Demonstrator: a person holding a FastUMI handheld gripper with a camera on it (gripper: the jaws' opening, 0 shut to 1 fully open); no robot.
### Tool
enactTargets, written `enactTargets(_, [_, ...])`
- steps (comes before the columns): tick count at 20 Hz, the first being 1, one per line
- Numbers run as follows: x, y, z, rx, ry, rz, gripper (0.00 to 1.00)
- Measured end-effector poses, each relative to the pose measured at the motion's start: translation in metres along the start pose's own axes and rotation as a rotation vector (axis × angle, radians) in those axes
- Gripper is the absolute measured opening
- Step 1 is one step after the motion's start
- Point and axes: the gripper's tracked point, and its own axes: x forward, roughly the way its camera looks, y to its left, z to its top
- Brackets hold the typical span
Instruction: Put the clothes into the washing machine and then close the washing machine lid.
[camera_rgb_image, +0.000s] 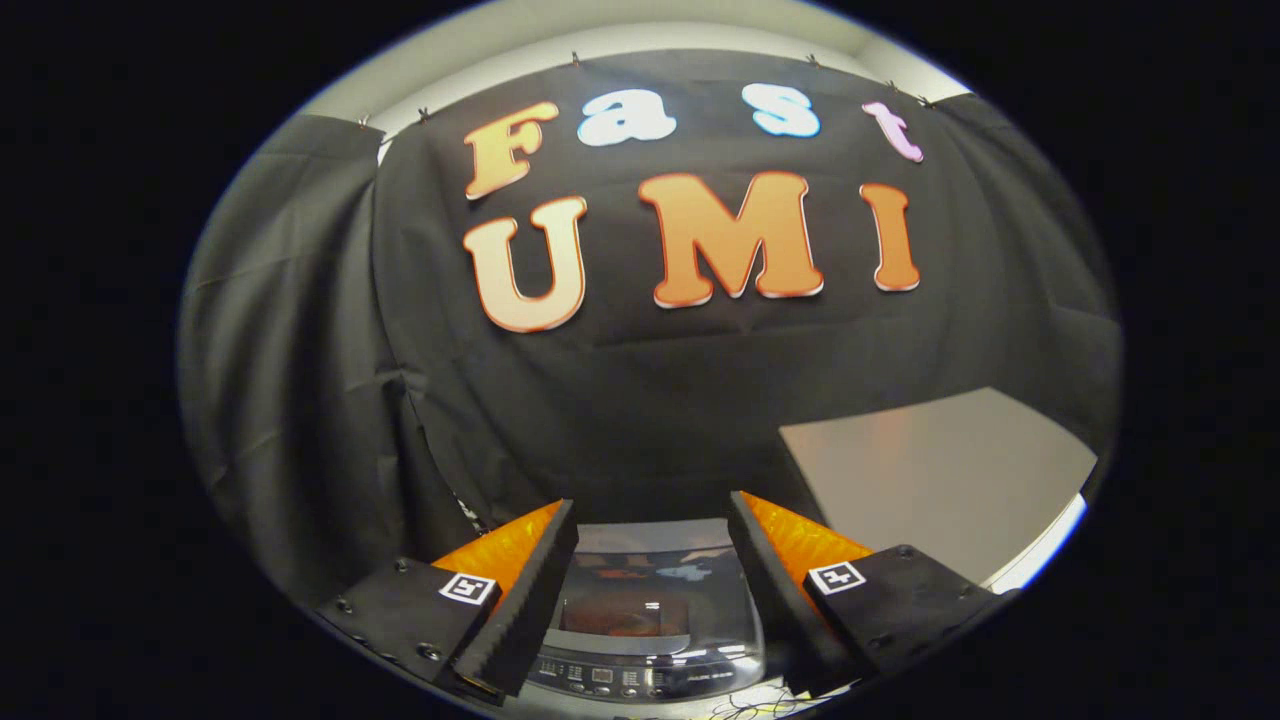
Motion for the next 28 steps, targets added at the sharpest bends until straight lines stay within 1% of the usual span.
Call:
enactTargets(1, [-0.018,-0.010,0.010,-0.009,-0.016,0.002,0.98])
enactTargets(2, [-0.038,-0.023,0.009,-0.022,-0.039,0.008,0.98])
enactTargets(6, [-0.111,-0.076,0.040,-0.098,-0.106,-0.008,0.98])
enactTargets(10, [-0.162,-0.115,0.061,-0.098,-0.140,-0.015,0.98])
enactTargets(13, [-0.192,-0.136,0.064,-0.130,-0.153,-0.038,0.98])
enactTargets(18, [-0.222,-0.159,0.071,-0.138,-0.189,-0.065,0.98])
enactTargets(22, [-0.239,-0.184,0.077,-0.138,-0.201,-0.110,0.98])
enactTargets(25, [-0.245,-0.197,0.080,-0.112,-0.206,-0.117,0.98])
enactTargets(28, [-0.251,-0.208,0.083,-0.122,-0.216,-0.139,0.99])
